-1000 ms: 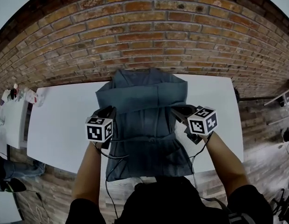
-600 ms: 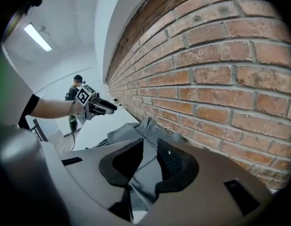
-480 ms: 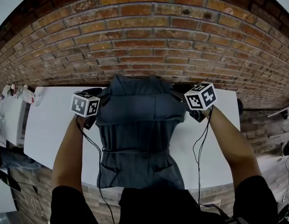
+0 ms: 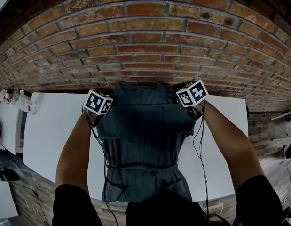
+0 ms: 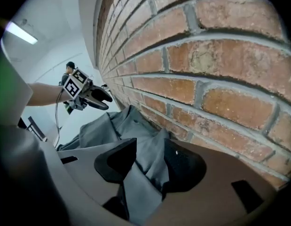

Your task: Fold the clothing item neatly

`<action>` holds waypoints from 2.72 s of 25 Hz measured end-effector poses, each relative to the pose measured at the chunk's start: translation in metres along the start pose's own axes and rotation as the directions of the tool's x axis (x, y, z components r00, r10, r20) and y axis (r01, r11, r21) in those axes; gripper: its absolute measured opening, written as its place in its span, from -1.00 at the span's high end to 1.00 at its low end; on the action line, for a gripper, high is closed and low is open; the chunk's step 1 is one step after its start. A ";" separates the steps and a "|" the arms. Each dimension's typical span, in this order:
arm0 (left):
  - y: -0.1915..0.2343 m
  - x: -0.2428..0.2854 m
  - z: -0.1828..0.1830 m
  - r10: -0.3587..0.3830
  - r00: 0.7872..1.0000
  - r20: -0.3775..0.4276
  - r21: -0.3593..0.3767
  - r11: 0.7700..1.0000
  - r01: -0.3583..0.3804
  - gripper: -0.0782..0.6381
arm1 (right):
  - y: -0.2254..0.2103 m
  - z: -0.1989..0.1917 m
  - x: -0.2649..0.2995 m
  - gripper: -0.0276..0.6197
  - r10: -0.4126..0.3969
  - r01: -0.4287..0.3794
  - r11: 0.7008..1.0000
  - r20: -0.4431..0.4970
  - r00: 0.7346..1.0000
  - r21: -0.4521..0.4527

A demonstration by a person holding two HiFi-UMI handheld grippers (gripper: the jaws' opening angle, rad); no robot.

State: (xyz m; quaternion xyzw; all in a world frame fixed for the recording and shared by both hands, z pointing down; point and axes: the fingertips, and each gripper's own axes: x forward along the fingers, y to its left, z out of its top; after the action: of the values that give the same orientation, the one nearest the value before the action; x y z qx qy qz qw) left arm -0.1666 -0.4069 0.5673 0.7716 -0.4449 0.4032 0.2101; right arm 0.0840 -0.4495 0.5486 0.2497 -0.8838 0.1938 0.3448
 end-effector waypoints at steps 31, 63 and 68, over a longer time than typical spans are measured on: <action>0.015 0.054 0.022 -0.056 0.997 0.062 0.142 0.989 0.047 0.74 | 0.005 0.014 0.072 0.82 0.063 -0.062 0.996 0.012 0.998 -0.067; -0.100 -0.077 -0.108 -0.190 0.966 0.177 0.499 0.863 0.078 0.46 | 0.131 -0.105 -0.033 0.50 0.343 -0.424 0.831 -0.267 0.900 -0.360; -0.067 -0.081 -0.046 -0.134 0.937 0.322 0.326 0.945 0.024 0.46 | 0.099 -0.018 -0.021 0.86 0.169 -0.159 0.966 0.030 0.985 -0.202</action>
State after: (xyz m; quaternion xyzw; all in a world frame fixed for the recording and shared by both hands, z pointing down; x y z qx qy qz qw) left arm -0.1518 -0.2992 0.5308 0.8706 -0.3721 0.3213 0.0199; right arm 0.0494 -0.3548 0.5295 0.1445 -0.9243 0.1264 0.3298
